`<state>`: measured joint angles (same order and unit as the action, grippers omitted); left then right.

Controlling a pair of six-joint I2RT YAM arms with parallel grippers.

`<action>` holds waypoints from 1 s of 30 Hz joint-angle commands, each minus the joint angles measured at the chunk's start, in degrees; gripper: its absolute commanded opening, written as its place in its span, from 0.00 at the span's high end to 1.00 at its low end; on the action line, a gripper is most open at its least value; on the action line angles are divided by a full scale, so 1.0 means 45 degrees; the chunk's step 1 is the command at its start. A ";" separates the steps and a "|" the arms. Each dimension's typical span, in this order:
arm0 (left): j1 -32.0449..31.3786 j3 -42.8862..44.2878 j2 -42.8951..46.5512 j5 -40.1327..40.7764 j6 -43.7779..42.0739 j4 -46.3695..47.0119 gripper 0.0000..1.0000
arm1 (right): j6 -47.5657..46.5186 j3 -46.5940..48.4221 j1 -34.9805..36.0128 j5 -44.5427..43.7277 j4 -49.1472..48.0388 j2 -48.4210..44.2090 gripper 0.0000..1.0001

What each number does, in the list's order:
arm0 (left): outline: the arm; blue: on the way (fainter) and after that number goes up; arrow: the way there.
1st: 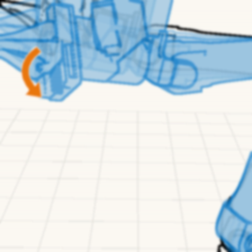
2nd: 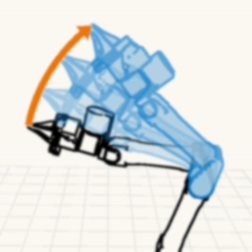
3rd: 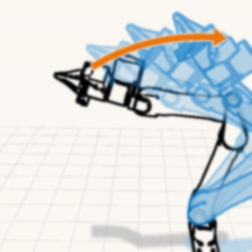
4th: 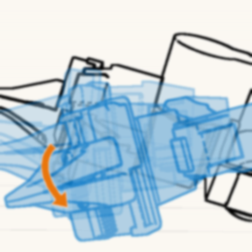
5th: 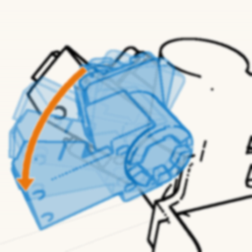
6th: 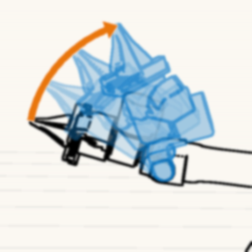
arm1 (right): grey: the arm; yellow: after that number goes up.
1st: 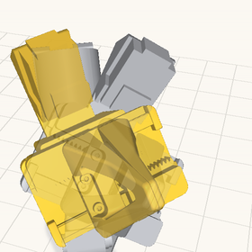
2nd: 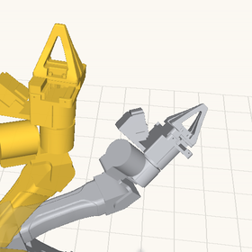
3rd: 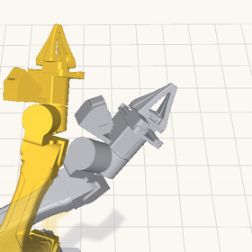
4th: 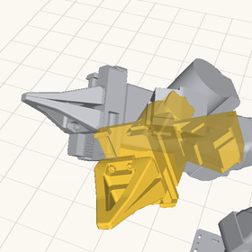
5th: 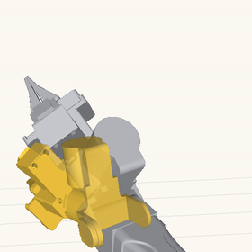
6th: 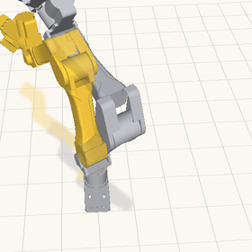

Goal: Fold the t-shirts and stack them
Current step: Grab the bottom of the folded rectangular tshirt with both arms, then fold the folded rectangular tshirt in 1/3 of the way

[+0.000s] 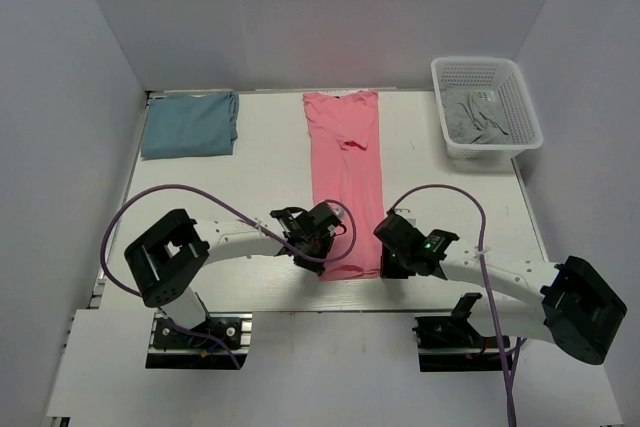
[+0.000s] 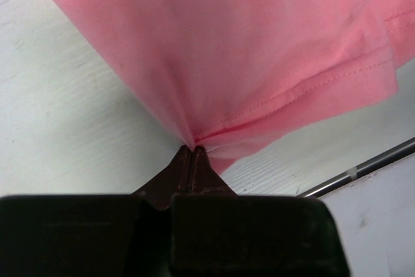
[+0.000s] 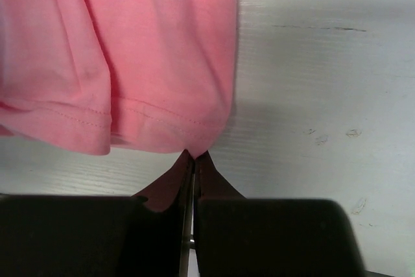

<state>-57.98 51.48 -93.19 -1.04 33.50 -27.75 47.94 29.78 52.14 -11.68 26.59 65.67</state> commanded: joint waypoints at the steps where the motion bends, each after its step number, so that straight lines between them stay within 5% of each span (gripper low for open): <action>1: -0.0066 -0.0035 0.0648 -0.0100 0.0115 -0.1117 1.00 | -0.0204 -0.0113 0.0112 0.0466 -0.0264 -0.0548 1.00; 9: -0.0183 -0.0230 0.1643 -0.0492 0.0545 -0.1529 1.00 | -0.0088 -0.1521 0.0347 0.2459 -0.2452 -0.1450 1.00; 30: 0.0889 0.2915 0.1294 0.5192 0.0877 -0.0535 1.00 | -0.0634 0.2970 0.0132 -0.4429 -0.1631 -0.0375 1.00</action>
<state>-55.79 62.59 -87.72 16.03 37.52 -30.92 46.87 39.00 53.19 -23.51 19.59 62.70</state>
